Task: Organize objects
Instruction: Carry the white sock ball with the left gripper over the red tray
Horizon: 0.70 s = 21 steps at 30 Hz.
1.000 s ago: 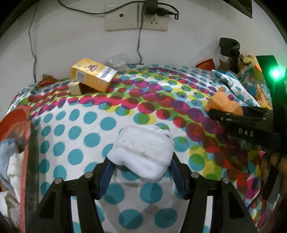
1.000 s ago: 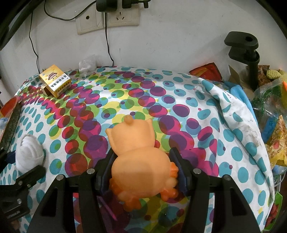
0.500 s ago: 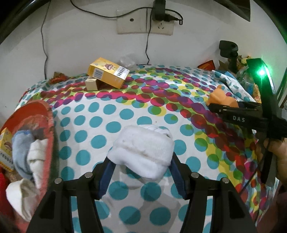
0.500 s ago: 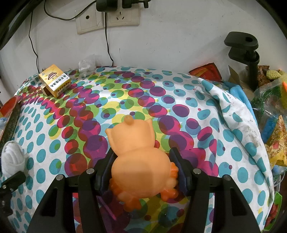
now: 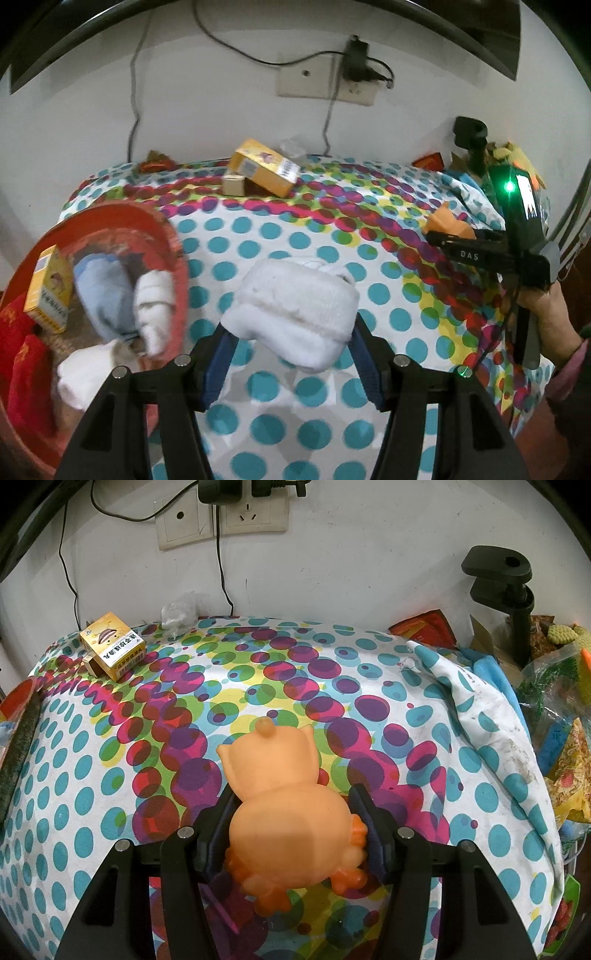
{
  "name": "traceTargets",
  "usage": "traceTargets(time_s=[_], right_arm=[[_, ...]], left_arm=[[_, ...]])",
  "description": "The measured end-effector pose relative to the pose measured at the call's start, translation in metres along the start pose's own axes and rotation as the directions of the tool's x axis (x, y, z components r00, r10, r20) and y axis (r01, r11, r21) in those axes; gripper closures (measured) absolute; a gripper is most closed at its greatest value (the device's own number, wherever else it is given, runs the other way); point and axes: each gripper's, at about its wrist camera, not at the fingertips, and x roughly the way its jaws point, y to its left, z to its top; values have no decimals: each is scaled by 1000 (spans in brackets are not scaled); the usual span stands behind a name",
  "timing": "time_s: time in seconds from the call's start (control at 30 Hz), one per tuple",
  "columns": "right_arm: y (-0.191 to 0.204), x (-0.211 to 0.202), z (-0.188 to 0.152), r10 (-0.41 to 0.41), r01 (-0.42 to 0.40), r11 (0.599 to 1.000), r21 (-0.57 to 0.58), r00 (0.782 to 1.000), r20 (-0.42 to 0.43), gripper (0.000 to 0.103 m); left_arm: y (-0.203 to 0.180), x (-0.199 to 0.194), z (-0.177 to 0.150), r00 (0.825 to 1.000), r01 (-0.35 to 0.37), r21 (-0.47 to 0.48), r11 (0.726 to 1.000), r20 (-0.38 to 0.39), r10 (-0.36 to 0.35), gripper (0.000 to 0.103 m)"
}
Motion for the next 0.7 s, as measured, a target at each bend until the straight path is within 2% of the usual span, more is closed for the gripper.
traceTargets(time_s=[0.47,0.7], right_arm=[[-1,0,0,-5,5,1000,1,1000,-1,46],[1,1,1,-16,16,1000,12,1000,-1,46]], left_arm=[[58,-48,6,992,-87,-85,993,80,94,42],[100,-58,8,988,-124,-170,978,74,138,42]])
